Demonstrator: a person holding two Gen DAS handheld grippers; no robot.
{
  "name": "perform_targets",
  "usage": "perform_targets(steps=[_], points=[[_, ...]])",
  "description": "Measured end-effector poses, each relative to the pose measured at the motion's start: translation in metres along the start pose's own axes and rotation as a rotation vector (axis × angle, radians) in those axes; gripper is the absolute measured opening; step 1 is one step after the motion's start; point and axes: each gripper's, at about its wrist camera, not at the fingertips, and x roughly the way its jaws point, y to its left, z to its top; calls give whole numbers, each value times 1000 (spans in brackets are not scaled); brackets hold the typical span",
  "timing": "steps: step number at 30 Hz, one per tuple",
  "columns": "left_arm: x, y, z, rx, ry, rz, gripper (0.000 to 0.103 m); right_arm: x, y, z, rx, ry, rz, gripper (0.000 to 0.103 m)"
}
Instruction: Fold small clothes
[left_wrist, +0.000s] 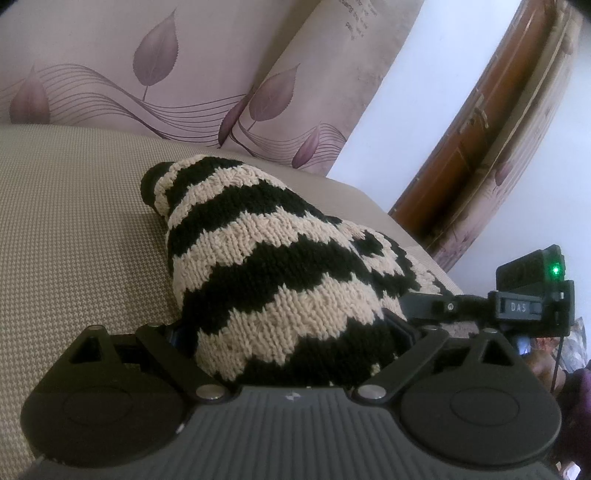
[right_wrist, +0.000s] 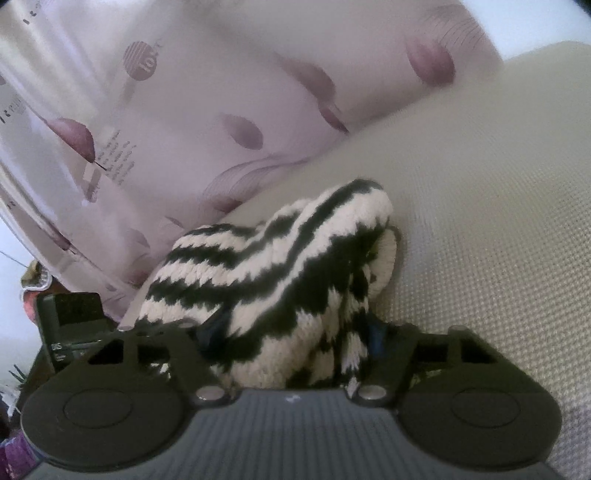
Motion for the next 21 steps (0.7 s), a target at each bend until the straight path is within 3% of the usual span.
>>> perform_targets(steps=[6, 21], points=[[1, 0, 0, 1, 1, -3, 97, -1, -7, 1, 37, 0, 35, 69], [1, 0, 0, 1, 1, -2, 97, 2, 3, -3, -8, -15, -18, 71]])
